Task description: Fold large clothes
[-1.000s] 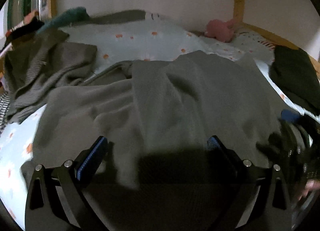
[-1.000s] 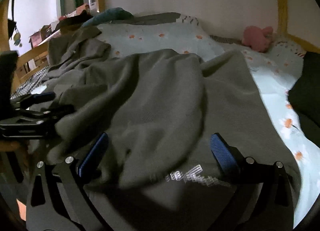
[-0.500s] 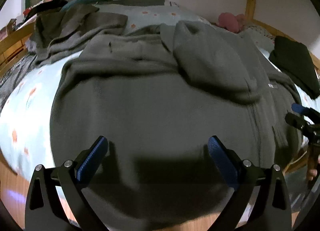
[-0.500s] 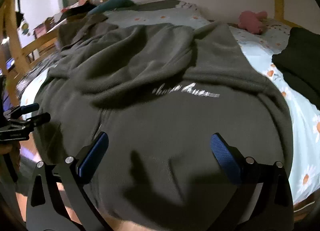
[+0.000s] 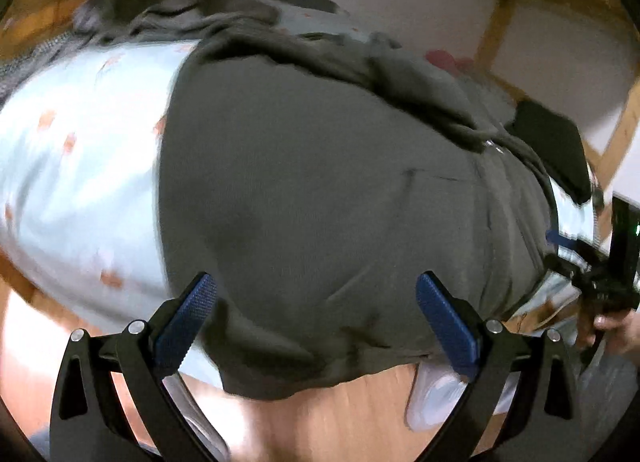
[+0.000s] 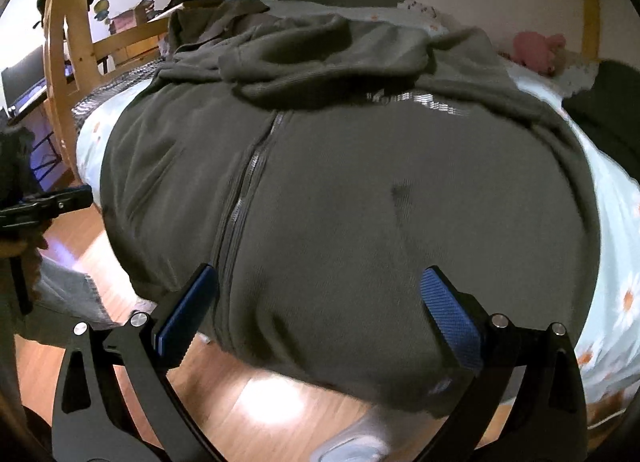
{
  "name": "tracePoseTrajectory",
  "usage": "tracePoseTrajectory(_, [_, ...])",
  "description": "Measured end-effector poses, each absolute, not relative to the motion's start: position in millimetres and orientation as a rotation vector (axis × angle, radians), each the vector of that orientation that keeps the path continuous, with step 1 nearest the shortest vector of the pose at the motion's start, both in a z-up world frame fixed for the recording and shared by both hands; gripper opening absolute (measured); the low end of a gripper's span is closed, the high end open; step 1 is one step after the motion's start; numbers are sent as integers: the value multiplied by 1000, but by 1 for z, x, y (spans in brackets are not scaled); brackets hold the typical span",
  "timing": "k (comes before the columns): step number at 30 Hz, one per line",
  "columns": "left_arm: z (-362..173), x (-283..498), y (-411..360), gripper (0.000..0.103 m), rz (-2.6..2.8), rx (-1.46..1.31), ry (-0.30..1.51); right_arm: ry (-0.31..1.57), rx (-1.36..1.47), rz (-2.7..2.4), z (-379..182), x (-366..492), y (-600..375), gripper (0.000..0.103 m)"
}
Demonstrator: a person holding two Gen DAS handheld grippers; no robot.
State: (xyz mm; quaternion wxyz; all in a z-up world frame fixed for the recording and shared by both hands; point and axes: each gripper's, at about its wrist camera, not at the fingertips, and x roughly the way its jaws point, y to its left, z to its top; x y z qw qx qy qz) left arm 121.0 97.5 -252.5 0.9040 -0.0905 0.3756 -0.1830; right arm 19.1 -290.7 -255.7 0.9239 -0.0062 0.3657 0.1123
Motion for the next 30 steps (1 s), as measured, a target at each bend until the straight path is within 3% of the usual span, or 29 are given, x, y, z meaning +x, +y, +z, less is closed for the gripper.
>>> tracePoseTrajectory(13, [-322, 151, 125, 98, -345, -309, 852, 764, -33, 263, -268, 3, -296, 100])
tracePoseTrajectory(21, [-340, 163, 115, 97, -417, -545, 992, 734, 36, 218, -256, 4, -337, 100])
tracePoseTrajectory(22, [-337, 163, 111, 93, -430, -544, 1008, 707, 39, 207, -249, 4, -345, 100])
tracePoseTrajectory(24, [-330, 165, 102, 63, -446, -517, 1024, 645, 55, 143, -230, 5, -373, 100])
tracePoseTrajectory(25, [-327, 164, 104, 57, -455, -511, 1024, 631, 75, 119, -224, 6, -387, 100])
tracePoseTrajectory(27, [-321, 164, 101, 33, -476, -510, 1038, 611, 127, 86, -212, 10, -418, 100])
tracePoseTrajectory(29, [-317, 159, 107, 19, -470, -503, 1058, 627, 153, 76, -207, 14, -443, 100])
tracePoseTrajectory(30, [-314, 159, 107, 19, -478, -513, 1061, 656, 159, 85, -207, 16, -456, 100])
